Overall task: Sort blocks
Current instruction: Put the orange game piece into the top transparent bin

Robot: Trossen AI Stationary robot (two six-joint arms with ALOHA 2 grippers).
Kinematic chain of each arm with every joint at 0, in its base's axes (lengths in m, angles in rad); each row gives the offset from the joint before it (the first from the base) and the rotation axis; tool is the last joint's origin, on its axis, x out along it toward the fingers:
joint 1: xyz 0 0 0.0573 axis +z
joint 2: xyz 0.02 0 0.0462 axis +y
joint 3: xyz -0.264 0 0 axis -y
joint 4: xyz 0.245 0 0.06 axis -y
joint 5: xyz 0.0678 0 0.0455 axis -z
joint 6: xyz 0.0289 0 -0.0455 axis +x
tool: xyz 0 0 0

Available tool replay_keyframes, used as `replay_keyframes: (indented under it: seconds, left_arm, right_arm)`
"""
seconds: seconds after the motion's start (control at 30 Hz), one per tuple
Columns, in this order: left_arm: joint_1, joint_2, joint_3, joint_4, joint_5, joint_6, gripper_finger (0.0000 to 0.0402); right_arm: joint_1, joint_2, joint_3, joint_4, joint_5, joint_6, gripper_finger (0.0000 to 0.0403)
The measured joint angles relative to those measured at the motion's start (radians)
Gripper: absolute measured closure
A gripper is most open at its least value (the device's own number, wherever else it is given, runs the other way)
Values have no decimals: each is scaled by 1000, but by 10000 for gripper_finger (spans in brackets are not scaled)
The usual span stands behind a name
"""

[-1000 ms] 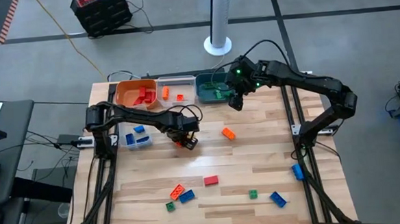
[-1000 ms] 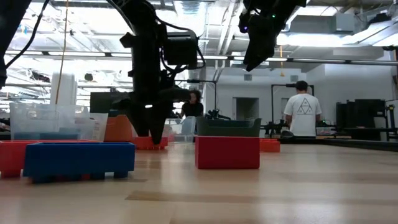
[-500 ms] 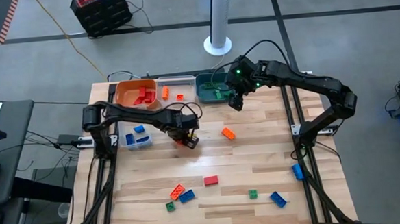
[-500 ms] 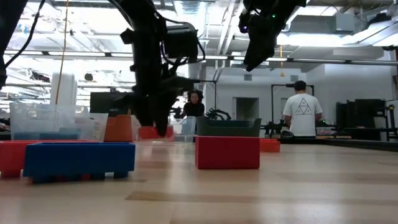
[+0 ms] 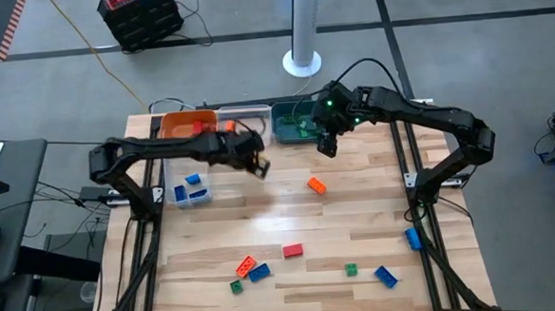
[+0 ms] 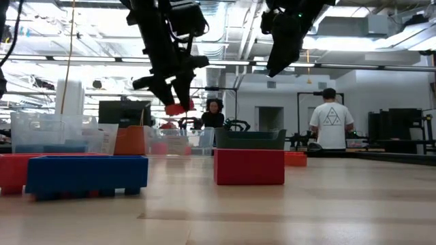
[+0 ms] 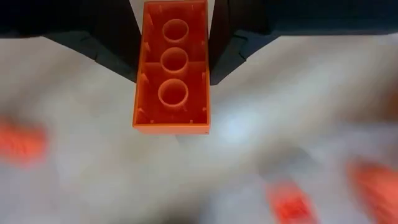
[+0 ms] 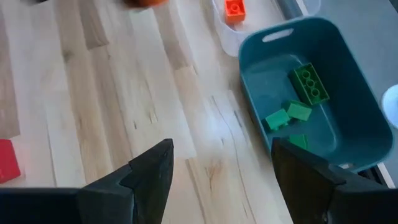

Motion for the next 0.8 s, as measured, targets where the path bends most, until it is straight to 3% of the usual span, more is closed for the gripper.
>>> replay_keyframes:
  seconds: [0.17,0.3,0.53,0.63,0.8]
  left_arm:
    - [122,-39,1,160,-135,48,254]
    - [206,-26,1,278,-143,111,252]
    - [298,56,1,297,-142,123,250]
    - [324,95,1,285,-108,120,248]
    - [360,135,1,276,49,149,219]
  right_arm:
    - [33,0,0,9,0,3,127]
    - [59,0,0,10,0,40,127]
    - [107,0,0,7,1,122,127]
    - [126,0,0,-1,1,156,127]
    - [142,0,0,-40,1,198,127]
